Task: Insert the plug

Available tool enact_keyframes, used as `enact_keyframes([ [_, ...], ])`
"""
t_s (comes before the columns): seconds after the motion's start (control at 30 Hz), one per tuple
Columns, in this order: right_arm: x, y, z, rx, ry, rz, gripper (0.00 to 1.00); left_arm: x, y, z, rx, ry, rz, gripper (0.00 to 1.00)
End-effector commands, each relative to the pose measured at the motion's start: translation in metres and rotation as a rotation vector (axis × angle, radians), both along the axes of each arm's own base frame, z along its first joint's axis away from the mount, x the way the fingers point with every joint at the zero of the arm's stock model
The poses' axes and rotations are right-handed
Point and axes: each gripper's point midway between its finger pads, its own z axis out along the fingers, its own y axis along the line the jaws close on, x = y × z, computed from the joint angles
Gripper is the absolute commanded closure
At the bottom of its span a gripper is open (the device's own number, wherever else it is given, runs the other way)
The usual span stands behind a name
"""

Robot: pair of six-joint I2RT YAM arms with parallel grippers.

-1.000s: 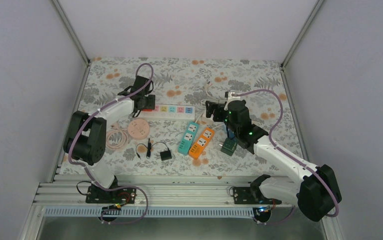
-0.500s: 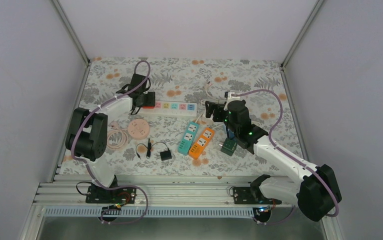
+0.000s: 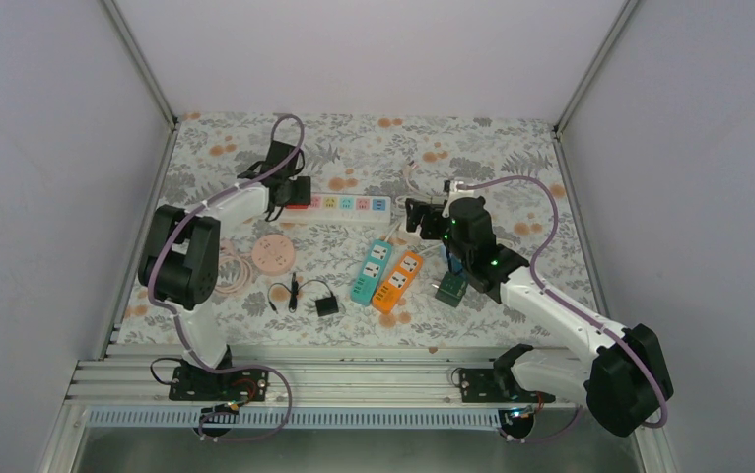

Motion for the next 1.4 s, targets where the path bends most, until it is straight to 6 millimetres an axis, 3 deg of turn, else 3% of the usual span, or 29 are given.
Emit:
enact_keyframes([
  [0.0,0.005,-0.006,0.0,-0.004,-0.014,-0.031,0.0,-0.085,0.039,-0.101,0.22,0.418,0.049,0.54],
  [0.27,0.007,-0.005,-0.003,-0.009,-0.006,-0.029,0.0,-0.099,0.042,-0.125,0.246,0.485,0.074,0.54],
  [0.7,0.008,-0.006,-0.01,-0.01,0.01,-0.032,0.0,-0.104,0.035,-0.117,0.301,0.44,0.141,0.57],
  [1.07,0.008,-0.009,-0.01,0.016,0.022,-0.046,0.0,-0.095,0.021,-0.115,0.247,0.418,0.144,0.56],
  [1.23,0.009,-0.012,-0.015,0.044,0.071,-0.07,0.0,-0.071,0.007,-0.088,0.14,0.352,0.132,0.53],
  [1.37,0.011,-0.017,-0.016,0.027,0.09,-0.089,0.0,-0.05,0.001,-0.052,0.096,0.278,0.116,0.46],
])
